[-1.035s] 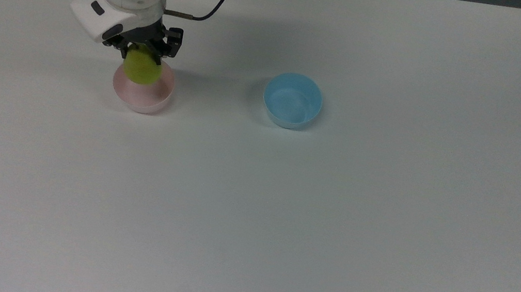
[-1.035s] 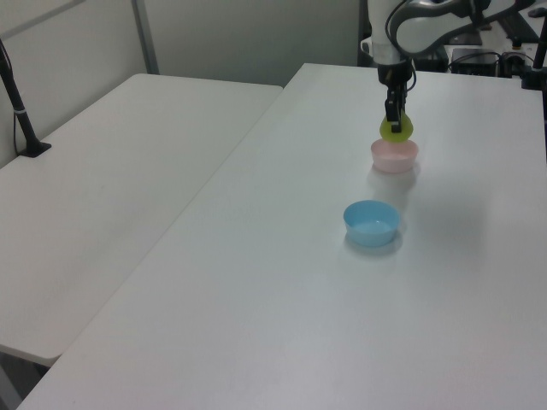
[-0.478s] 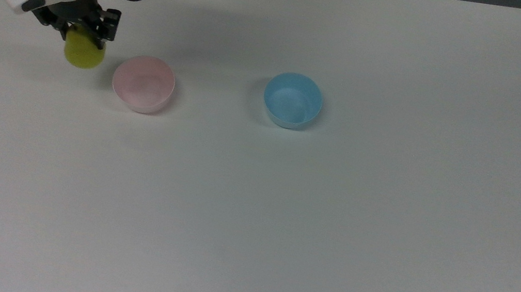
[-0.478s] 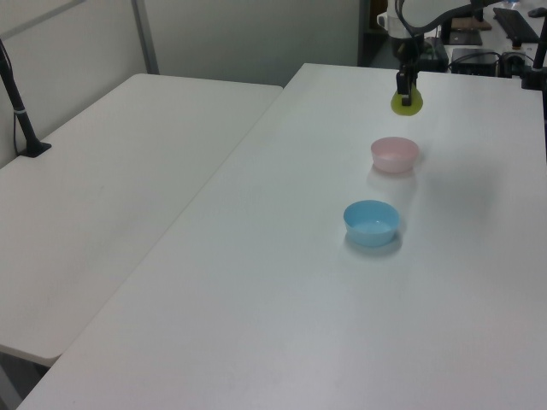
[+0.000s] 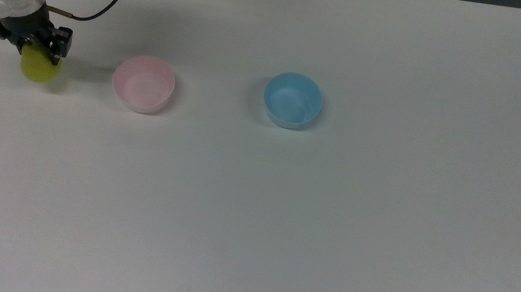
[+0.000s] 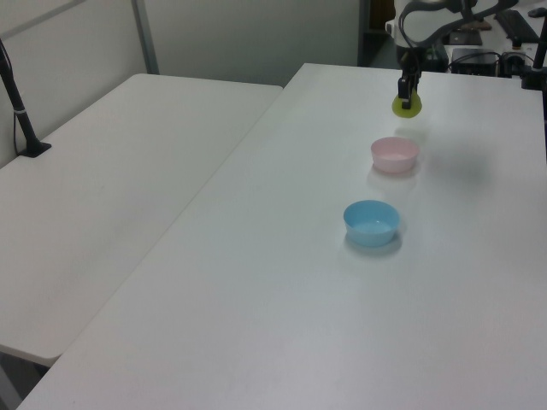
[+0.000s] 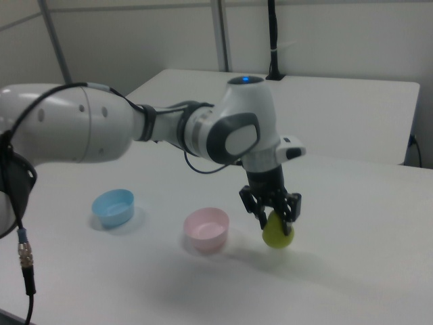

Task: Pick up a pear from the bowl
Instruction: 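Carry the pear away from the bowls and lower it to the table, then open the gripper to release the pear on the table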

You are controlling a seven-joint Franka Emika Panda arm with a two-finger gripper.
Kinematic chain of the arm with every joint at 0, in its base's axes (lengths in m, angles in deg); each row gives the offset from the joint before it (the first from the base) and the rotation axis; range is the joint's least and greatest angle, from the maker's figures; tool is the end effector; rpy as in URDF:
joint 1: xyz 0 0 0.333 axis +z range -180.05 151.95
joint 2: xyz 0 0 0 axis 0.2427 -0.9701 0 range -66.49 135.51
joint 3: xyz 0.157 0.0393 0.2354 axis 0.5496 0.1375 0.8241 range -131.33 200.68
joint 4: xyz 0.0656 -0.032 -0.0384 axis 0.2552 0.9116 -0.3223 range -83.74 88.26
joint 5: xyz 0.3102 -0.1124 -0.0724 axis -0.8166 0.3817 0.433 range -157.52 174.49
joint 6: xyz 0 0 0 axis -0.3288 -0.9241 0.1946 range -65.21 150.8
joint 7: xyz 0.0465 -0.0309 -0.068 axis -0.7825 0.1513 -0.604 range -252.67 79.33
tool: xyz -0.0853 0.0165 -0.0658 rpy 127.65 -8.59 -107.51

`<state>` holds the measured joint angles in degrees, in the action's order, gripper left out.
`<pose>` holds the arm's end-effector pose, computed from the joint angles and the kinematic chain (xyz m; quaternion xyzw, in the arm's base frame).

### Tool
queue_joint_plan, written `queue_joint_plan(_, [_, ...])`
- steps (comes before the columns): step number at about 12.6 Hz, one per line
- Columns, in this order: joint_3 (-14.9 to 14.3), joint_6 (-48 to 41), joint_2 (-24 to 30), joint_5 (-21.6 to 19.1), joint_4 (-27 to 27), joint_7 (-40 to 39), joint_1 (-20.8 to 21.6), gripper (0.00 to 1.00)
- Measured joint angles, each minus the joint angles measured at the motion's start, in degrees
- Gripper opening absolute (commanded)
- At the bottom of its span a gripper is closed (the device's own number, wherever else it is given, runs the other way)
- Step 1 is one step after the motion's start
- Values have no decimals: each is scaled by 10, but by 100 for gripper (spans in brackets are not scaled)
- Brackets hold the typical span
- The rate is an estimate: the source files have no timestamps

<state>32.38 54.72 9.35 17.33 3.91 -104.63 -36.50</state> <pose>0.5590 -0.2633 0.3777 0.9967 -0.0209 -0.0107 0.0781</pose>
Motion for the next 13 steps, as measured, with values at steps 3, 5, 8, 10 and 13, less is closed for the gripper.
queue_joint_plan(3, [0,24,-25,0,0,0,-7,49])
queue_joint_plan(5, [0,31,-31,0,0,0,-8,81])
queue_joint_plan(8, [0,31,-31,0,-2,0,-8,100])
queue_joint_plan(10, [0,25,-24,0,-8,0,-6,100])
queue_joint_plan(13, [9,-33,11,0,-17,1,12,100])
